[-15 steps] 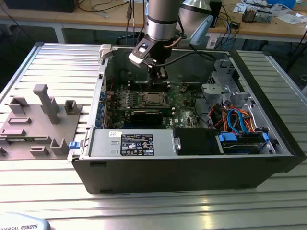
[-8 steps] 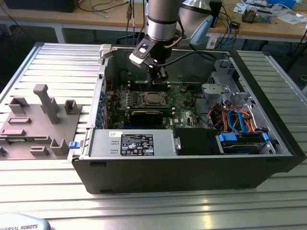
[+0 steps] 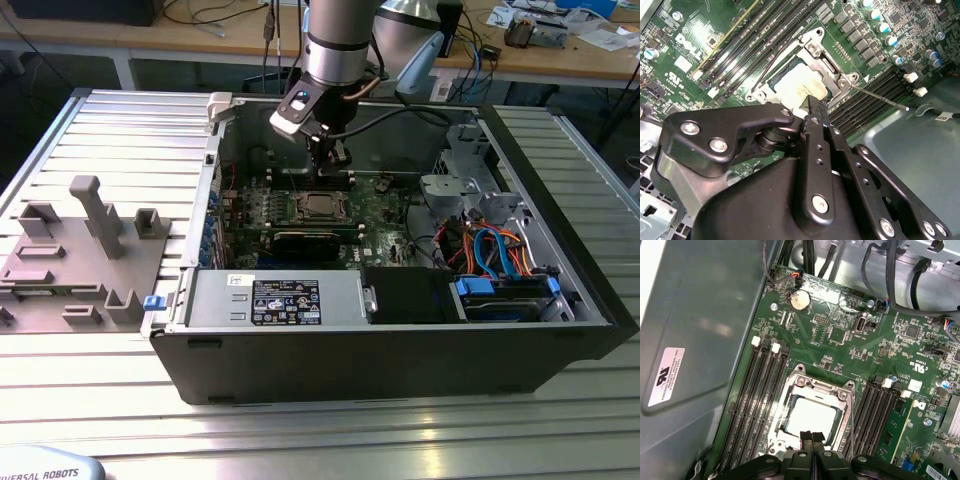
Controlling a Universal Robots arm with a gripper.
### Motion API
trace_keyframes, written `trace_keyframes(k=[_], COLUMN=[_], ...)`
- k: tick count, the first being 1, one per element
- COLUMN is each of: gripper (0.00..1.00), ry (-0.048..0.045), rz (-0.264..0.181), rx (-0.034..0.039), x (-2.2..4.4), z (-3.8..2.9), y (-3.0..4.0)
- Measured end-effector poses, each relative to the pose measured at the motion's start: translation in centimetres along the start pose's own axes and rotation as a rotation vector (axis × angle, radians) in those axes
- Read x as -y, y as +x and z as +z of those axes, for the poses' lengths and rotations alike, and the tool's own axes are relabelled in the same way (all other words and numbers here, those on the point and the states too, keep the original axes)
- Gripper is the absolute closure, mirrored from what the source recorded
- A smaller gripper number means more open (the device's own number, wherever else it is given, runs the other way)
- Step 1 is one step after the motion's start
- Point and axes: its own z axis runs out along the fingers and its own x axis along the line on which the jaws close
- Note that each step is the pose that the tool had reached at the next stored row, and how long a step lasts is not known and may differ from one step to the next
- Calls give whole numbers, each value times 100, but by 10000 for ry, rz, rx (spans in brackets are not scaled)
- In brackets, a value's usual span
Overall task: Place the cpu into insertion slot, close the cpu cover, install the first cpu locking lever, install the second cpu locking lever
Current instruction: 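Install the first cpu locking lever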
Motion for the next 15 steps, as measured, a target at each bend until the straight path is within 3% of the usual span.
trace_keyframes(k=[15], gripper=[89], ry=[-3], rz=[-205], rx=[6], x=[0], z=[0], y=[0])
